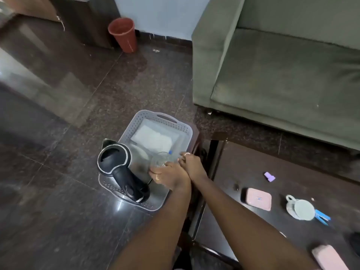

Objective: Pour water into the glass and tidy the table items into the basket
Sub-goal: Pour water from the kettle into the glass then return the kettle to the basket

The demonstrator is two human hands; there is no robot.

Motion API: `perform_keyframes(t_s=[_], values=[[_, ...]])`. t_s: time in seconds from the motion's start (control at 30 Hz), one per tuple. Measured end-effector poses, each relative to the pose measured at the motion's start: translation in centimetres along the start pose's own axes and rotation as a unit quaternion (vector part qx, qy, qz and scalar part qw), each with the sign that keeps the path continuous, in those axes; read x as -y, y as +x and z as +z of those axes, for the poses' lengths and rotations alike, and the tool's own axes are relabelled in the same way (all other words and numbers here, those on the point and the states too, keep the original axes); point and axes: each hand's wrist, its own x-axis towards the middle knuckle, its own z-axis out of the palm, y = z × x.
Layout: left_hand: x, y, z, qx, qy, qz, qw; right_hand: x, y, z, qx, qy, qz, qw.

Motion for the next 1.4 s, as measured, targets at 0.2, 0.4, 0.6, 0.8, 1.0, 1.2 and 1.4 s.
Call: perform_keyframes(t_s=[0.2,0.4,0.6,0.8,1.0,1.2,1.4], values=[[1.0,3.7,0.2,0.053,0.025,-0.161,0.985,1.5,2.1,2.6,0.073,-0.065,0.055,0.994],[2.3,4.2,-0.3,0.019,-0.039,-0.122,0.992,2.0,1.7,3.2,0.042,-0.049,0.055,0.996],[1.3,0.1,-1.5,-0.015,-0.145,0.074,0.987,1.2,-3.1,-0.2,-0.094,0.093,0.042,0.990],[4.3,-6.5,-1.3,0.164,-0.189,0.201,0.947,-5.0,-9.2,-4.5,-0.242,0.189,0.091,0.947],[11.5,-10.2,2.2,0.314,-0.071,0.116,0.940,-13.7,-11.3,-4.1,-0.236,0.243,0.211,0.917],[15.8,-9.7,5.7,0.426,-0.077,0.067,0.899,-18.9,-9.4,-2.6,-0.201,0.204,0.244,0.926],[16.3,-8.5,8.4,0.488,-0.057,0.081,0.867,-21.0,-6.8,-3.0,-0.204,0.184,0.250,0.929]])
